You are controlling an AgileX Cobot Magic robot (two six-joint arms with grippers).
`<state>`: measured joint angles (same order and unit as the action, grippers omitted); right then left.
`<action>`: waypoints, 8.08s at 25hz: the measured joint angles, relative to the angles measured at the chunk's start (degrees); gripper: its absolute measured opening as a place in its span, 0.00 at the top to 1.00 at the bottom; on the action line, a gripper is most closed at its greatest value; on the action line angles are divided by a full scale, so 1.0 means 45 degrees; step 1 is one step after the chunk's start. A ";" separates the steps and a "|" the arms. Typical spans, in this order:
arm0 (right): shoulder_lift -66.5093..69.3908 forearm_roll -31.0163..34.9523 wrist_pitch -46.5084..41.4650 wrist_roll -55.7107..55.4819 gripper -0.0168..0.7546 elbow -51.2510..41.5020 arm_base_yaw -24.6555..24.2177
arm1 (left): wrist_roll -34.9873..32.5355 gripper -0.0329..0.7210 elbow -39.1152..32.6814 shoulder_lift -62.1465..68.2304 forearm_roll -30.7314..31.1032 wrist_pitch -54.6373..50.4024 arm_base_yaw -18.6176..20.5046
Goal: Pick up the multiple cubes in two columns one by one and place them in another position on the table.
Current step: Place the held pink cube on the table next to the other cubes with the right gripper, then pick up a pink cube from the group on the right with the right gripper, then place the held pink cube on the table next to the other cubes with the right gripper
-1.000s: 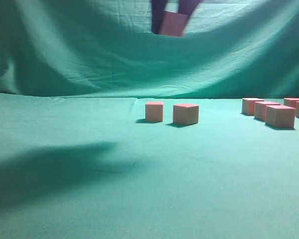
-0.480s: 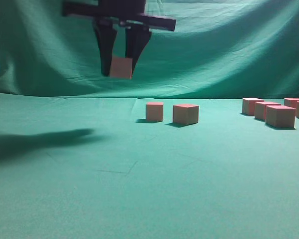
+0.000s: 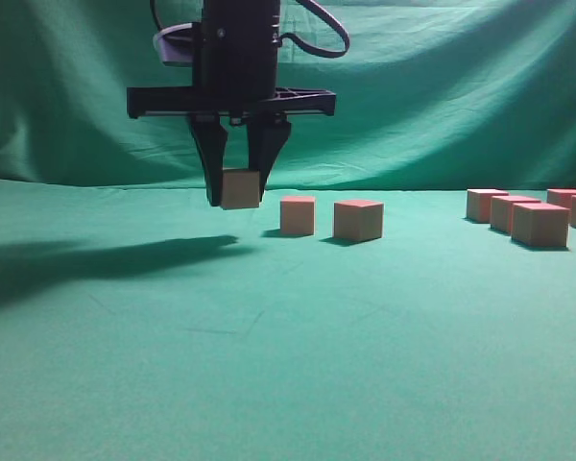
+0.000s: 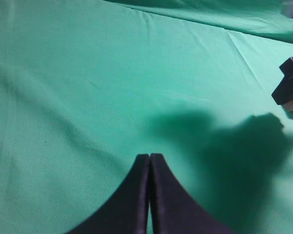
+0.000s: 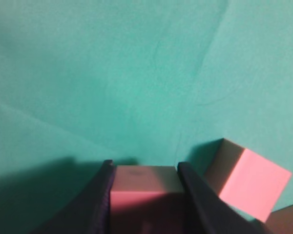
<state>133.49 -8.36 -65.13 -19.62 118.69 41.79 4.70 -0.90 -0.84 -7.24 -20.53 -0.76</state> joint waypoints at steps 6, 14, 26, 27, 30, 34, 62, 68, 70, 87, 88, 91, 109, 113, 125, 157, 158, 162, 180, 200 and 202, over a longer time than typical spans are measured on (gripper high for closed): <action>0.0200 -0.0334 0.0578 -0.0663 0.64 0.0029 0.0000 | 0.0000 0.96 0.0000 0.0000 0.0000 0.0000 0.0000; 0.0552 -0.0569 0.0915 -0.1461 0.64 0.0056 0.0000 | 0.0000 0.96 0.0000 0.0000 0.0000 0.0000 0.0000; 0.0631 -0.0843 0.0761 -0.1787 0.64 0.0089 0.0000 | 0.0000 0.96 0.0000 0.0000 0.0000 0.0000 0.0000; 0.0631 -0.0848 0.0761 -0.1811 0.64 0.0111 0.0000 | 0.0000 0.96 0.0000 0.0000 0.0000 0.0000 0.0000; 0.0631 -0.0848 0.0761 -0.1811 0.64 0.0110 0.0000 | 0.0000 0.96 0.0000 0.0000 0.0000 0.0000 0.0000; 0.0631 -0.0848 0.0761 -0.1811 0.64 0.0110 0.0000 | 0.0000 0.96 0.0000 0.0000 0.0000 0.0000 0.0000; 0.0631 -0.0884 0.1203 -0.1146 0.50 0.0110 0.0000 | 0.0000 0.96 0.0000 0.0000 0.0000 0.0000 0.0000; 0.0631 -0.1294 0.1513 -0.1146 0.50 0.0110 0.0000 | 0.0000 0.96 0.0000 0.0000 0.0000 0.0000 0.0000; 0.0631 -0.1373 0.1689 -0.1146 0.50 0.0110 0.0000 | 0.0000 0.96 0.0000 0.0000 0.0000 0.0000 0.0000; 0.0045 -0.1821 -0.1336 -0.0317 0.50 0.4854 0.0000 | 0.0000 0.96 0.0000 0.0000 0.0000 0.0000 0.0000; -0.0312 -0.1754 -0.1402 -0.0156 0.50 0.4912 0.0000 | 0.0000 0.96 0.0000 0.0000 0.0000 0.0000 0.0000; -0.1534 -0.1446 -0.1470 0.0354 0.50 0.4887 -0.0225 | 0.0000 0.96 0.0000 0.0000 0.0000 0.0000 0.0000; -1.1470 -0.0987 -0.1248 0.0123 0.50 -0.8644 -0.5549 | 0.0000 0.96 0.0000 0.0000 0.0000 0.0000 0.0000; -1.2087 -0.0813 -0.0139 -0.0005 0.50 -1.1592 -0.6690 | 0.0000 0.96 0.0000 0.0000 0.0000 0.0000 0.0000; -1.0194 -0.0209 0.3270 0.0177 0.50 -1.4378 -0.8195 | 0.0000 0.96 0.0000 0.0000 0.0000 0.0000 0.0000; -0.7640 0.0137 0.5713 0.0806 0.63 -1.4150 -0.8207 | 0.0000 0.96 0.0000 0.0000 0.0000 0.0000 0.0000; -0.7640 0.0196 0.5167 0.0853 0.63 -1.3954 -0.8207 | 0.0000 0.96 0.0000 0.0000 0.0000 0.0000 0.0000; -0.7640 0.0566 0.2724 0.1455 0.63 -1.2722 -0.7531 | 0.0000 0.96 0.0000 0.0000 0.0000 0.0000 0.0000; -0.4350 0.2188 -0.0364 0.1478 0.63 -0.3283 0.0096 | 0.0000 0.96 0.0000 0.0000 0.0000 0.0000 0.0000; -0.1020 0.1590 -0.0636 -0.2391 0.63 -0.0394 0.0625 | 0.0000 0.96 0.0000 0.0000 0.0000 0.0000 0.0000; -0.1015 0.1357 -0.0689 -0.2891 0.63 -0.0394 0.0625 | 0.0000 0.96 0.0000 0.0000 0.0000 0.0000 0.0000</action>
<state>128.92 -2.26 -68.23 -32.63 116.92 44.60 4.70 -0.90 -0.84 -7.24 -20.53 -0.76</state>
